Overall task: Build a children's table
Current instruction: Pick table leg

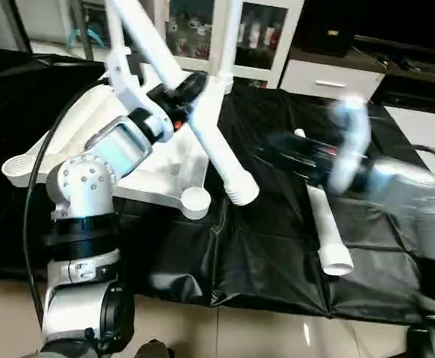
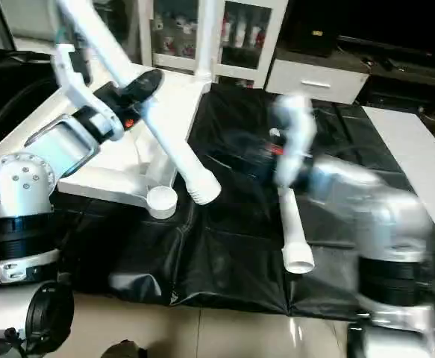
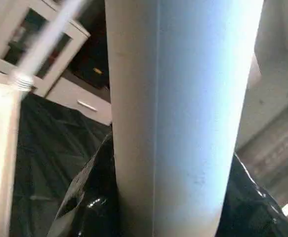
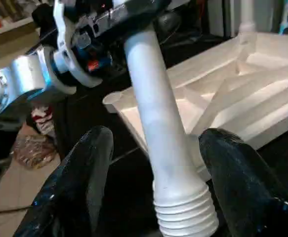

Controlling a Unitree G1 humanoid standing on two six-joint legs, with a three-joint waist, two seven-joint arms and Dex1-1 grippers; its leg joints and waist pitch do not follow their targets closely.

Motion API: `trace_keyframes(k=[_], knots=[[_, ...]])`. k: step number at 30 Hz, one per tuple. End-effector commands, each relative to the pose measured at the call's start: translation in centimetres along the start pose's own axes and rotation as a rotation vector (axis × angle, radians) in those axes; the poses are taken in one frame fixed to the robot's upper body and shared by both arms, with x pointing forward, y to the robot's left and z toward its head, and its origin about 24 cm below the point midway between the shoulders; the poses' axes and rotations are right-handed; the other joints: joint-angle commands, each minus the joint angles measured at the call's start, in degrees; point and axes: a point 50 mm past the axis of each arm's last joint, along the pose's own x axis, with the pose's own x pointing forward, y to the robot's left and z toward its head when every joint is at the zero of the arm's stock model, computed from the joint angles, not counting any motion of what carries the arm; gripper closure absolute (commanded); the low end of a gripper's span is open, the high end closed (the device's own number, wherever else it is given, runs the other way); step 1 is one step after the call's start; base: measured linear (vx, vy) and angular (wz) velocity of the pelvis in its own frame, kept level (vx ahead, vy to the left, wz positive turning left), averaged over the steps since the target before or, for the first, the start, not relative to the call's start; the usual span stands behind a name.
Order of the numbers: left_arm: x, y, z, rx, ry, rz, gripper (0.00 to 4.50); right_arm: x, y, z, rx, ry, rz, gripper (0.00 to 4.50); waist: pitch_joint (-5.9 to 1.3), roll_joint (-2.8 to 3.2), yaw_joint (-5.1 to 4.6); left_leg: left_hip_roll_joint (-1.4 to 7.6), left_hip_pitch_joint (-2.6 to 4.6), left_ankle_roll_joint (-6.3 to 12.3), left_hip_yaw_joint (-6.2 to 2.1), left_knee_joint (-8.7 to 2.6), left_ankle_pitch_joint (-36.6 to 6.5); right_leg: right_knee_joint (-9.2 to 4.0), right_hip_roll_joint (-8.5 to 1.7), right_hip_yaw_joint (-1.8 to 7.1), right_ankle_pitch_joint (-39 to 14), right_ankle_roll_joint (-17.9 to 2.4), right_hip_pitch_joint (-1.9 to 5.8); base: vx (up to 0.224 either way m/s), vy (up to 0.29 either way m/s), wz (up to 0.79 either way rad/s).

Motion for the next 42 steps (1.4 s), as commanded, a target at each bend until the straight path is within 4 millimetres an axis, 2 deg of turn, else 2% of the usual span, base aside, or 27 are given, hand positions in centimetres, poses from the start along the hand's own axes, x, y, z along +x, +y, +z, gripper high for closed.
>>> trace_keyframes(k=[1, 2, 4, 7, 10, 17, 18, 19, 20, 21, 24, 26, 31, 36, 42], knots=[[0.6, -1.1, 0.0, 0.043, 0.035, -0.043, 2.71, -0.2, -0.4, 0.8, -0.039, 0.011, -0.022, 1.42, -4.39, 0.50, 0.27, 2.92, 1.97, -3.19, -1.01, -3.68, -7.8, -4.17, -4.50, 1.74, -0.4, -11.2, 2.32, 0.000, 0.000, 0.00], [0.6, -1.3, 0.0, 0.049, 0.041, -0.055, 2.71, 0.0, -0.2, 1.1, -0.040, 0.013, -0.017, 1.42, -4.32, 0.20, 0.23, 2.91, 1.95, -3.21, -0.94, -3.71, -8.0, -4.31, -4.43, 1.77, -1.3, -11.2, 2.29, 0.000, 0.000, 0.00], [0.7, -1.4, -0.1, 0.055, 0.052, -0.065, 2.71, 0.5, 0.2, 1.3, -0.025, 0.023, 0.017, 1.42, -4.25, 0.47, 0.00, 2.90, 1.93, -3.23, -1.07, -3.80, -8.8, -4.46, -4.48, 1.73, -4.1, -11.2, 2.21, 0.000, 0.000, 0.00], [0.9, -1.7, -0.5, 0.068, 0.084, -0.083, 2.71, 1.7, 0.3, 0.7, -0.068, 0.090, -0.007, 1.42, -4.20, 0.46, 0.02, 3.05, 2.03, -3.60, -1.08, -3.88, -10.2, -4.68, -4.57, 1.75, -6.3, -10.8, 2.00, 0.000, 0.000, 0.00], [0.9, -1.8, -0.5, 0.072, 0.090, -0.091, 2.71, 2.0, 0.3, 0.5, -0.089, 0.109, -0.024, 1.42, -4.26, 0.51, 0.05, 3.05, 2.05, -4.28, -1.11, -3.94, -9.6, -4.59, -4.48, 1.72, -5.6, -10.4, 1.84, 0.000, 0.000, 0.00], [0.9, -1.8, -0.5, 0.072, 0.090, -0.091, 2.71, 2.0, 0.3, 0.5, -0.089, 0.109, -0.024, 1.42, -4.35, 0.40, 0.31, 2.98, 1.80, -3.91, -1.07, -3.93, -8.9, -4.36, -4.49, 1.71, -3.1, -10.4, 2.07, 0.000, 0.000, 0.00], [0.8, -3.3, -0.9, 0.160, 0.131, -0.263, 2.71, 3.0, 0.6, -0.5, -0.092, 0.174, 0.008, 1.42, -4.27, -0.08, 0.32, 2.97, 1.79, -3.74, -1.02, -3.98, -8.9, -4.58, -4.53, 1.68, -4.1, -10.2, 2.02, 0.000, 0.000, 0.00], [0.8, -3.4, -1.0, 0.166, 0.135, -0.276, 2.71, 3.0, 0.6, -0.6, -0.089, 0.178, 0.012, 1.42, -4.32, 0.33, 0.40, 2.95, 1.96, -3.47, -1.00, -4.06, -8.7, -4.60, -4.54, 1.71, -5.8, -9.8, 1.79, 0.000, 0.000, 0.00], [0.7, -3.9, -1.2, 0.206, 0.160, -0.341, 2.71, 3.1, 0.8, -1.1, -0.087, 0.214, 0.039, 1.42, -4.24, 0.39, 0.26, 3.03, 1.87, -3.68, -0.99, -4.10, -8.9, -4.54, -4.51, 1.74, -6.0, -9.8, 1.74, 0.000, 0.000, 0.00], [0.6, -4.3, -1.3, 0.228, 0.181, -0.384, 2.71, 3.1, 0.9, -1.6, -0.101, 0.252, 0.054, 1.42, -4.19, 0.02, 0.22, 3.10, 1.91, -3.76, -0.99, -4.18, -9.6, -4.68, -4.52, 1.69, -6.9, -9.6, 1.79, 0.000, 0.000, 0.00], [0.5, -4.9, -1.8, 0.273, 0.244, -0.456, 2.71, 3.2, 1.1, -2.6, -0.146, 0.318, 0.084, 1.42, -4.10, 0.35, 0.35, 3.25, 1.92, -4.42, -0.96, -4.25, -10.0, -4.52, -4.62, 1.77, -6.4, -9.6, 1.63, 0.000, 0.000, 0.00], [0.5, -5.1, -2.0, 0.292, 0.269, -0.485, 2.71, 3.6, 1.0, -2.7, -0.150, 0.312, 0.080, 1.42, -4.09, 0.20, 0.35, 3.16, 1.92, -4.35, -0.93, -4.24, -10.6, -4.56, -4.68, 1.81, -6.8, -9.8, 1.66, 0.000, 0.000, 0.00], [0.5, -5.4, -2.1, 0.344, 0.298, -0.538, 2.71, 4.2, 1.0, -2.8, -0.148, 0.304, 0.071, 1.42, -4.10, 0.26, 0.11, 3.17, 1.90, -4.39, -0.94, -4.28, -11.0, -4.64, -4.71, 1.82, -8.4, -10.1, 1.56, 0.000, 0.000, 0.00], [0.6, -5.5, -1.9, 0.361, 0.299, -0.558, 2.71, 4.2, 1.1, -3.4, -0.135, 0.321, 0.092, 1.42, -4.20, 0.30, 0.14, 3.15, 1.85, -3.98, -0.87, -4.14, -9.6, -4.26, -4.57, 1.77, -4.8, -11.1, 1.75, 0.000, 0.000, 0.00], [0.6, -5.5, -1.5, 0.358, 0.289, -0.575, 2.71, 4.2, 1.3, -4.3, -0.125, 0.348, 0.114, 1.42, -4.11, 0.29, 0.13, 3.17, 1.91, -4.10, -0.90, -4.20, -10.8, -4.39, -4.65, 1.77, -6.5, -11.2, 1.70, 0.000, 0.000, 0.00]])
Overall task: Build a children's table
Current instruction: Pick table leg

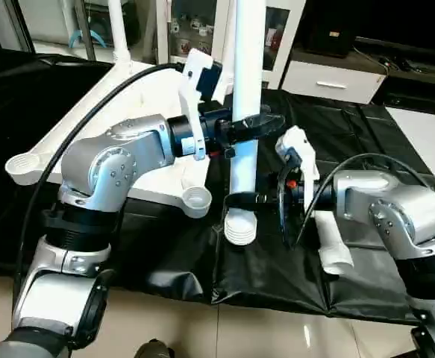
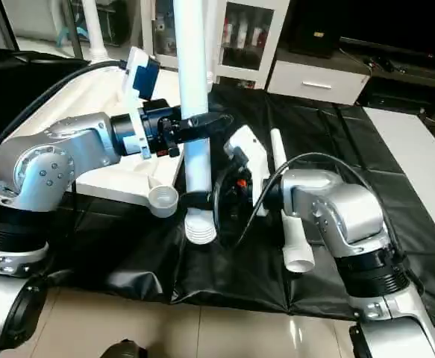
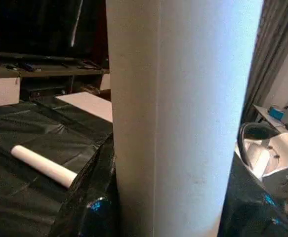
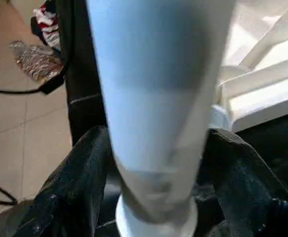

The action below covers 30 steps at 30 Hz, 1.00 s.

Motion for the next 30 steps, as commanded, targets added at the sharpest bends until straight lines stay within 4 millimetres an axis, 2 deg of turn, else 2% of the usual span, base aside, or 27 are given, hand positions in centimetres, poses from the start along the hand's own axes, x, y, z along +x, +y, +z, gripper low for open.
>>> trace_keyframes(k=[1, 11, 13, 16, 17, 18, 24, 29, 30], knots=[[0.3, -0.4, 1.0, 0.039, -0.016, -0.029, 2.71, -0.1, -0.1, -0.3, -0.001, 0.010, -0.005, 1.42, -4.08, 0.26, 0.01, 3.10, 1.99, -4.21, -0.99, -4.18, -11.0, -4.44, -4.66, 1.89, -7.0, -11.0, 1.78, 0.000, 0.000, 0.00], [0.5, -0.9, 0.9, 0.043, -0.007, -0.067, 2.71, 0.4, -0.1, -0.7, 0.006, 0.021, 0.000, 1.42, -4.13, 0.29, 0.10, 3.10, 1.92, -3.95, -0.99, -4.12, -10.2, -4.28, -4.68, 1.87, -6.3, -11.3, 1.79, 0.000, 0.000, 0.00], [0.5, -1.0, 1.0, 0.043, -0.006, -0.071, 2.71, 0.4, -0.1, -0.7, 0.006, 0.021, 0.002, 1.80, -4.14, 0.28, 0.10, 3.10, 1.96, -3.98, -0.98, -4.13, -10.2, -4.25, -4.65, 1.85, -6.2, -11.3, 1.78, 0.000, 0.000, 0.00], [0.6, -0.9, 1.0, 0.046, -0.004, -0.072, 2.71, 0.4, 0.0, -0.7, 0.008, 0.026, 0.009, 1.86, -4.16, 0.30, 0.12, 3.09, 1.95, -4.00, -0.96, -4.10, -10.3, -4.27, -4.65, 1.88, -6.0, -11.3, 1.79, 0.000, 0.000, 0.00], [0.6, -0.9, 1.0, 0.046, -0.004, -0.072, 2.71, 0.4, 0.0, -0.7, 0.008, 0.027, 0.010, 2.14, -4.15, 0.29, 0.11, 3.10, 1.92, -3.99, -0.99, -4.12, -10.2, -4.23, -4.66, 1.89, -5.9, -11.3, 1.82, 0.000, 0.000, 0.00], [0.6, -0.9, 1.0, 0.047, -0.003, -0.075, 2.71, 0.4, 0.0, -0.8, 0.007, 0.031, 0.012, 2.22, -4.17, 0.36, 0.13, 3.09, 1.94, -4.00, -0.99, -4.11, -10.2, -4.24, -4.68, 1.87, -5.9, -11.3, 1.83, 0.000, 0.000, 0.00], [0.6, -1.0, 1.0, 0.054, 0.001, -0.084, 2.71, 0.5, 0.2, -1.3, 0.003, 0.060, 0.025, 2.54, -4.15, 0.35, 0.15, 3.12, 2.02, -4.06, -0.97, -4.11, -10.6, -4.31, -4.68, 1.88, -6.3, -11.3, 1.81, 0.000, 0.000, 0.00], [0.8, -1.1, 1.1, 0.062, 0.003, -0.094, 2.71, 0.5, 0.3, -1.7, 0.001, 0.086, 0.035, 2.60, -4.15, 0.43, 0.19, 3.11, 1.92, -4.03, -1.01, -4.14, -10.1, -4.21, -4.64, 1.88, -5.5, -11.2, 1.84, 0.000, 0.000, 0.00], [0.8, -1.1, 1.2, 0.062, 0.001, -0.094, 2.71, 0.5, 0.3, -1.8, 0.002, 0.086, 0.033, 2.61, -4.21, 0.27, 0.16, 3.07, 1.88, -3.86, -0.99, -4.07, -9.9, -4.19, -4.66, 1.89, -5.2, -11.3, 1.93, 0.000, 0.000, 0.00]])
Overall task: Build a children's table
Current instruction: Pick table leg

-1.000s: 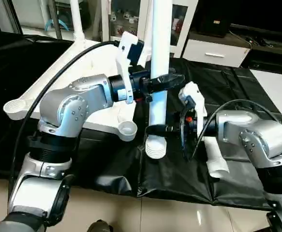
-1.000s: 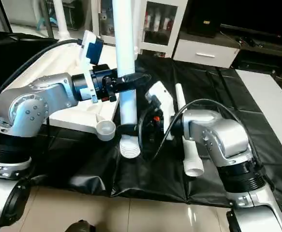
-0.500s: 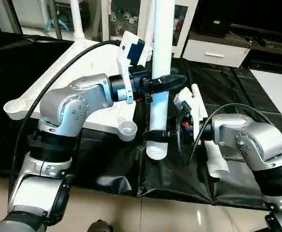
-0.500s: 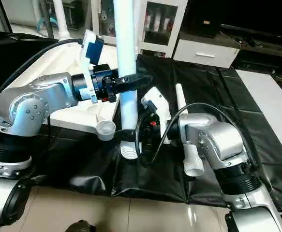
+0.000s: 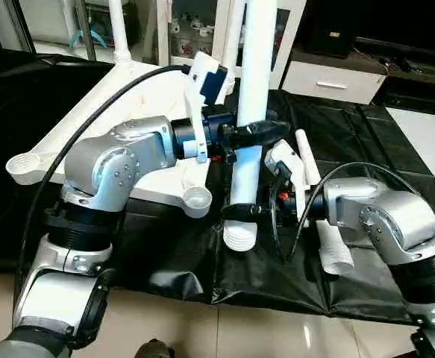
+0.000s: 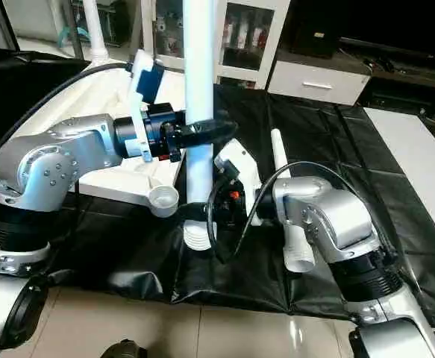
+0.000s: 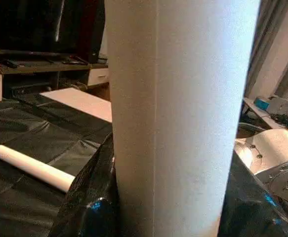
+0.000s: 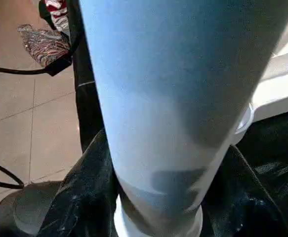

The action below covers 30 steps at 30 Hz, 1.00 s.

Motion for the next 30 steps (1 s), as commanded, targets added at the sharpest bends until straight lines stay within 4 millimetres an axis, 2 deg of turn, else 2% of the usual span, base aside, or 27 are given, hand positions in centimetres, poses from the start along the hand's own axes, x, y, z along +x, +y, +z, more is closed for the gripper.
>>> trace_keyframes(k=[1, 6, 9, 10, 16, 30], knots=[[0.5, -0.7, 1.6, 0.058, -0.025, -0.035, 2.71, -0.1, 0.0, -1.0, 0.019, 0.039, 0.001, 2.61, -4.18, 0.31, 0.11, 3.08, 1.90, -3.79, -0.99, -4.08, -9.9, -4.21, -4.68, 1.90, -5.3, -11.3, 1.89, 0.000, 0.000, 0.00], [0.4, -0.6, 1.7, 0.064, -0.030, -0.031, 2.71, 0.0, -0.1, -1.0, 0.012, 0.041, -0.009, 2.62, -4.18, 0.51, 0.07, 3.13, 1.98, -3.85, -1.02, -4.10, -10.4, -4.24, -4.65, 1.87, -5.5, -11.7, 1.81, 0.000, 0.000, 0.00], [0.4, -0.6, 1.8, 0.066, -0.031, -0.033, 2.71, 0.0, -0.4, -1.0, -0.009, 0.038, -0.041, 2.62, -4.20, 0.42, 0.07, 3.11, 1.97, -3.85, -1.00, -4.07, -10.3, -4.21, -4.65, 1.87, -5.2, -11.7, 1.85, 0.000, 0.000, 0.00], [0.4, -0.6, 1.8, 0.066, -0.031, -0.033, 2.71, 0.0, -0.4, -1.0, -0.009, 0.038, -0.042, 2.06, -4.21, 0.42, 0.09, 3.10, 1.94, -3.90, -1.01, -4.08, -10.2, -4.19, -4.65, 1.86, -5.1, -11.7, 1.85, 0.000, 0.000, 0.00], [0.5, -0.8, 1.7, 0.068, -0.023, -0.051, 2.72, 0.1, -0.9, -0.9, -0.018, 0.037, -0.078, 1.51, -4.21, 0.50, 0.08, 3.07, 1.95, -3.79, -0.99, -4.05, -10.0, -4.14, -4.60, 1.83, -4.6, -12.1, 1.89, 0.000, 0.000, 0.00], [0.4, -1.1, 1.0, 0.077, 0.024, -0.085, 2.72, 0.1, -0.5, 0.2, -0.035, -0.021, -0.050, 1.48, -4.22, 0.64, 0.00, 3.08, 2.01, -3.84, -1.01, -4.11, -10.6, -4.13, -4.57, 1.83, -4.9, -12.0, 1.85, 0.000, 0.000, 0.00]])
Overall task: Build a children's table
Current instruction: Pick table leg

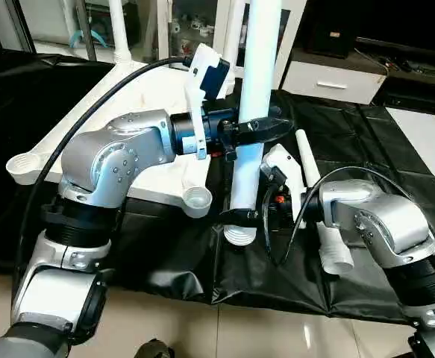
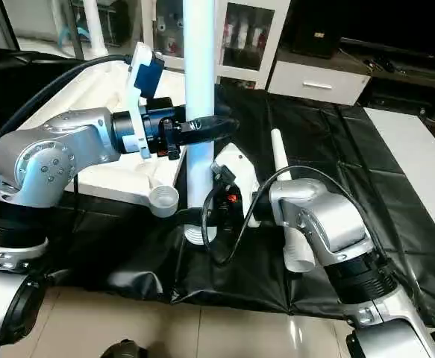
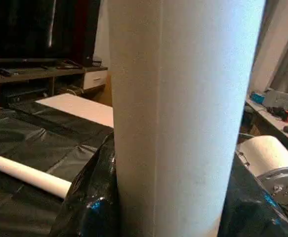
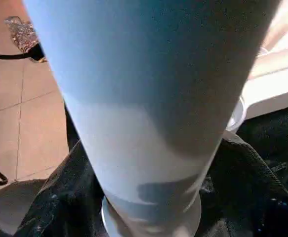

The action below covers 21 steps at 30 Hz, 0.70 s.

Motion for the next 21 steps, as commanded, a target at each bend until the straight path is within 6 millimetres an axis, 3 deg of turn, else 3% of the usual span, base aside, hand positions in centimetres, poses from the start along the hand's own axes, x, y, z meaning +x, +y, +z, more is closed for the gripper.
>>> trace_keyframes(k=[1, 14, 15, 21], knots=[[0.60, -0.75, 0.27, 0.029, 0.017, -0.046, 2.72, -0.57, -0.24, 0.56, -0.006, -0.025, -0.019, 1.48, -4.24, 0.62, 0.04, 3.09, 2.05, -3.80, -1.01, -4.08, -10.5, -4.13, -4.59, 1.85, -4.6, -12.1, 1.85, 0.000, 0.000, 0.00], [0.62, -0.69, 0.22, 0.043, 0.026, -0.045, 2.72, -0.68, 0.06, 0.28, 0.010, -0.020, 0.008, 1.48, -4.26, 0.60, 0.04, 3.07, 1.98, -3.57, -0.98, -4.03, -10.0, -4.03, -4.59, 1.83, -3.6, -12.5, 1.91, 0.000, 0.000, 0.00], [0.62, -0.71, 0.26, 0.044, 0.025, -0.045, 2.72, -0.70, 0.06, 0.21, 0.012, -0.017, 0.010, 1.76, -4.27, 0.61, 0.05, 3.08, 2.00, -3.59, -0.98, -4.03, -10.0, -4.04, -4.60, 1.83, -3.6, -12.6, 1.92, 0.000, 0.000, 0.00], [0.59, -0.67, 0.33, 0.048, 0.022, -0.044, 2.72, -0.68, 0.04, -0.17, 0.012, 0.005, 0.012, 2.17, -4.26, 0.55, 0.07, 3.09, 1.98, -3.64, -0.99, -4.04, -10.2, -4.06, -4.63, 1.83, -4.0, -12.5, 1.93, 0.000, 0.000, 0.00]])
